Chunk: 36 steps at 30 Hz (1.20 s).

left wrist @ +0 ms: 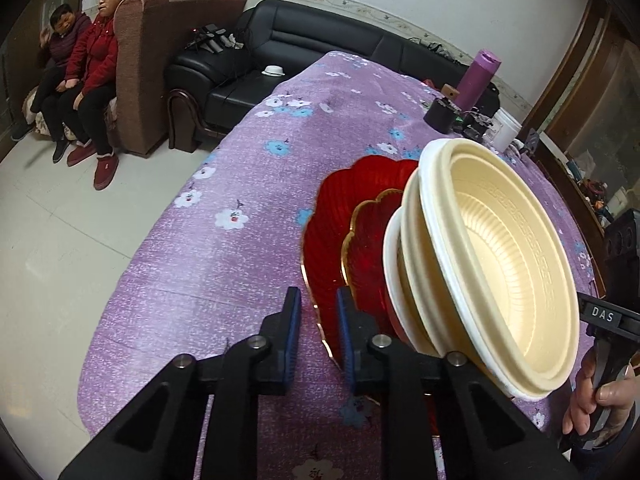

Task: Organize plates and bowls
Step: 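Tilt and lower the strainer bowl into the white bowl with both tools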

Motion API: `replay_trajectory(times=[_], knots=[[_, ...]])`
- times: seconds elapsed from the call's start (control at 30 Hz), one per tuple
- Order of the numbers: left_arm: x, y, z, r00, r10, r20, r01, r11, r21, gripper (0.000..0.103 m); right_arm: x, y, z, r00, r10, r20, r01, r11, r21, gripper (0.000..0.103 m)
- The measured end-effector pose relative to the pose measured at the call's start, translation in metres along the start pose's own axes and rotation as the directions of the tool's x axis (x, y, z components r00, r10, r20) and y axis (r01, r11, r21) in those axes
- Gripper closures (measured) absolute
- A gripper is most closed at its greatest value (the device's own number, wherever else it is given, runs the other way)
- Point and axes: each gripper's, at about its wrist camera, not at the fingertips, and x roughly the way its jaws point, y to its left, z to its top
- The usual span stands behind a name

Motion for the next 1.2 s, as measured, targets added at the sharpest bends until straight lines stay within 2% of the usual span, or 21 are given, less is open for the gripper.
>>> replay_trajectory(times=[0.27,0.6,0.9,1.2], knots=[[0.001,-0.009,-0.002,1.000,0.020,0.011,-0.020,1.000,0.022,0.089,-0.005,-0.001,-0.002,1.000,0.006,0.013,-0.006,1.000,0.001,0.088],[0.014,-0.036,-0.001,1.000,0.002,-0.023,-0.001,0.998,0.057,0.090,-0.030,-0.016,-0.007,0.998,0.002,0.058,-0.004,0.999,0.037,0.088],[0.033,-0.089,-0.001,0.999,-0.014,-0.045,0.019,0.994,0.112,0.090,-0.067,-0.054,-0.015,0.992,-0.026,0.126,0.013,0.995,0.103,0.088],[0.063,-0.169,0.004,0.997,-0.028,-0.073,0.043,0.976,0.213,0.090,-0.112,-0.113,-0.028,0.975,-0.089,0.204,0.042,0.974,0.223,0.088]])
